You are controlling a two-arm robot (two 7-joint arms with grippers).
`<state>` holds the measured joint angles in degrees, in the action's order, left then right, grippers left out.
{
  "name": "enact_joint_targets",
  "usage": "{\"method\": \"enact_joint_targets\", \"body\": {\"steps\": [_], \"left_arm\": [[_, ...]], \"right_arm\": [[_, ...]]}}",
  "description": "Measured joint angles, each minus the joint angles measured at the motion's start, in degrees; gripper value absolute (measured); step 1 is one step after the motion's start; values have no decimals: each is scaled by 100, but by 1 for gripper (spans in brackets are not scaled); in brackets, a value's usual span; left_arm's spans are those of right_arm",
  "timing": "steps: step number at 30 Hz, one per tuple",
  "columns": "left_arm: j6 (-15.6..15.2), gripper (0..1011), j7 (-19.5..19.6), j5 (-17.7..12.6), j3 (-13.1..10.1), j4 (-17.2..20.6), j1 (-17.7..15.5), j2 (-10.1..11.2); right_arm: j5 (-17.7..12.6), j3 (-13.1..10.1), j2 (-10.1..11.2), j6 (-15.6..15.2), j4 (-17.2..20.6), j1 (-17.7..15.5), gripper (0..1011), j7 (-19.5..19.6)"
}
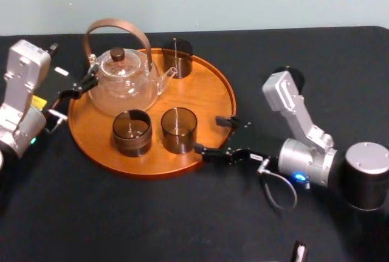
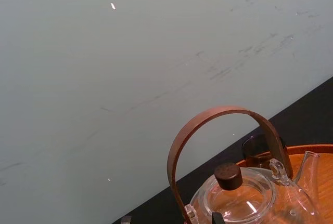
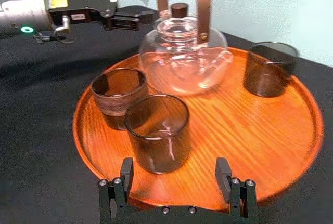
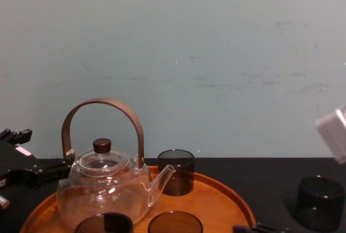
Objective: Pick up the glass from the table and place it on the tray.
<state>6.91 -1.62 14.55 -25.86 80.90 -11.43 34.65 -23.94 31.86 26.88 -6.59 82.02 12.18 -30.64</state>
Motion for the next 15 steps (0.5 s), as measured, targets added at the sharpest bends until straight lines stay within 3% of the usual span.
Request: {"method": "enact_joint_targets", "body": {"steps": [15], "left_arm": [[0,1001,0,0,0,0,0,0]], "right_arm": [[-189,-709,399,55,512,-692,1003,442]]}}
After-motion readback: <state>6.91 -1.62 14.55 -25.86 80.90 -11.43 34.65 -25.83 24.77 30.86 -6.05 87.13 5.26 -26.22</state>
